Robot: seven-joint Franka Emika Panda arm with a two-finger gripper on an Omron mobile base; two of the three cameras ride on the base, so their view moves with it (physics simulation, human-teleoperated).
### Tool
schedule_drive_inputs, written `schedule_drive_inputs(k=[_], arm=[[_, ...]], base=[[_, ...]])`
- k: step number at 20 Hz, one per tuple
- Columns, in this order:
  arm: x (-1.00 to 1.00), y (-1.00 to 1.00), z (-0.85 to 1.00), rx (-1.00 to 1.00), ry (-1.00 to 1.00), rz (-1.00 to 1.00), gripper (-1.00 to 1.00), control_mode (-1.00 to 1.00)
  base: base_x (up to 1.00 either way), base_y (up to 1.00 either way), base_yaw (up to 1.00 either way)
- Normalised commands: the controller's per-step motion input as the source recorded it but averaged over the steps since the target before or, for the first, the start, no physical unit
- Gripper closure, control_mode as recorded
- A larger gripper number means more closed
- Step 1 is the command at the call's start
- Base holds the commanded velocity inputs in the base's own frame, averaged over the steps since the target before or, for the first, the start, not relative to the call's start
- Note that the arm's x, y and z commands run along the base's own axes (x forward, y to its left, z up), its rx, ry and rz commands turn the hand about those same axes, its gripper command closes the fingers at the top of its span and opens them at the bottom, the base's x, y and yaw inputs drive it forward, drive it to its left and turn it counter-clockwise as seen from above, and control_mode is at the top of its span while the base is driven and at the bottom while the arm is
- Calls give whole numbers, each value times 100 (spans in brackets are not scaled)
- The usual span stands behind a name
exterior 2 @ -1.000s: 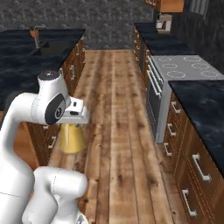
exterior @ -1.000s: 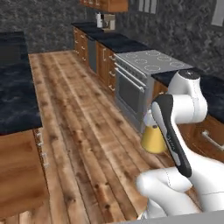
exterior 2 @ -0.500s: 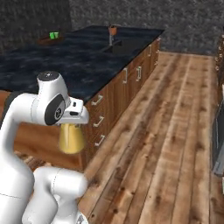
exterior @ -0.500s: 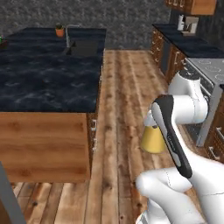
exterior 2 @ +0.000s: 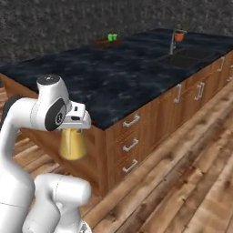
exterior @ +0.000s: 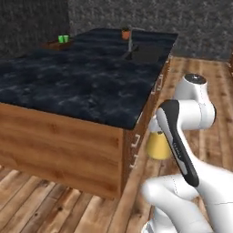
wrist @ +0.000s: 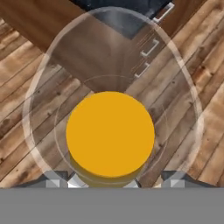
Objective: There is a tray on the dining counter. Grab the cup, mug, and pitcher and place them on the tray. The pitcher may be placed next to the tray if it cannot fit the tray.
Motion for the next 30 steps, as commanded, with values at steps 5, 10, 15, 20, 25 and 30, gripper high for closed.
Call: schedule_drive_inputs(k=[5, 10, 15, 20, 25, 30], arm=[[0, 0, 0, 0, 0, 0, 100, 100], [0, 0, 0, 0, 0, 0, 100, 100], [0, 0, 0, 0, 0, 0, 100, 100], [0, 0, 0, 0, 0, 0, 100, 100], [0, 0, 0, 0, 0, 0, 100, 100], [0, 0, 0, 0, 0, 0, 100, 100]], base=[[94, -36, 52], [51, 0, 74], [34, 6, 78], [80, 0, 65], [100, -1, 26], [100, 0, 2]])
